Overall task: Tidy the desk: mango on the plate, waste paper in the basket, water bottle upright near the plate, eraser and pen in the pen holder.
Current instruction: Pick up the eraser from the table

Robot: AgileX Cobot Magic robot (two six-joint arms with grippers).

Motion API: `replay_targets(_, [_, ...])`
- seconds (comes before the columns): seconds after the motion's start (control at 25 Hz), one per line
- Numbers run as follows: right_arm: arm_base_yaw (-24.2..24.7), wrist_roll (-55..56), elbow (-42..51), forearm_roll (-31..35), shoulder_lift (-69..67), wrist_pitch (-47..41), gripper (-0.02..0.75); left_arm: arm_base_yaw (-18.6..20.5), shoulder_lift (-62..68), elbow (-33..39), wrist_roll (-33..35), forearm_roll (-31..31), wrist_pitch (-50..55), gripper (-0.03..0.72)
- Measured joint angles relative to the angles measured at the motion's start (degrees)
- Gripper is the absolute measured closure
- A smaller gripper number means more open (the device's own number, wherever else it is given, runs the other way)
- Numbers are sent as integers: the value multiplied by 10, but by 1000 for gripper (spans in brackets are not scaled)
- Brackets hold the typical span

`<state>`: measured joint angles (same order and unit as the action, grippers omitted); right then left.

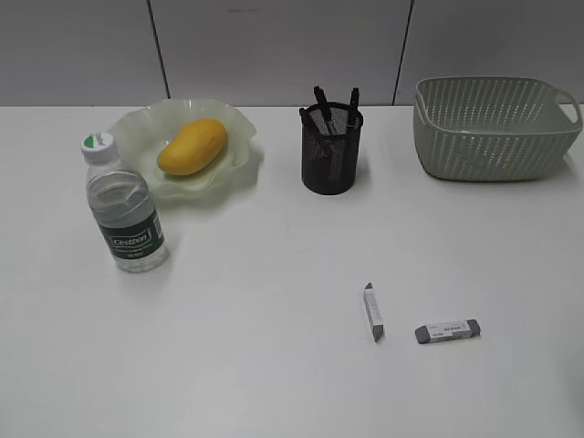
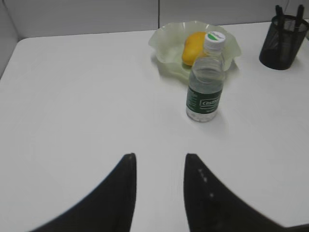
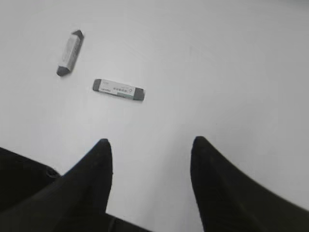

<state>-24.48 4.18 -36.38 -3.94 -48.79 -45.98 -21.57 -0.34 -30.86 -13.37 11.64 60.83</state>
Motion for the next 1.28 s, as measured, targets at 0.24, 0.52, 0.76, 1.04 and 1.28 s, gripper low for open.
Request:
replay_targets(0.24, [0,-174,-61,25,-296,107,318,22,0,0,0,0,0,449])
replay_targets(0.52, [0,-398,-99,60,-471,120,318,22,0,0,0,-1,0,450])
replay_targets(0.76, [0,-503,-100,34,-483,156,318,22,0,0,0,-1,0,451])
replay_targets(1.04, [0,-573,-101,44,-505,188,318,22,0,0,0,-1,0,451])
replay_targets(1.28, [0,-613,-100,52,-528,188,318,22,0,0,0,-1,0,451])
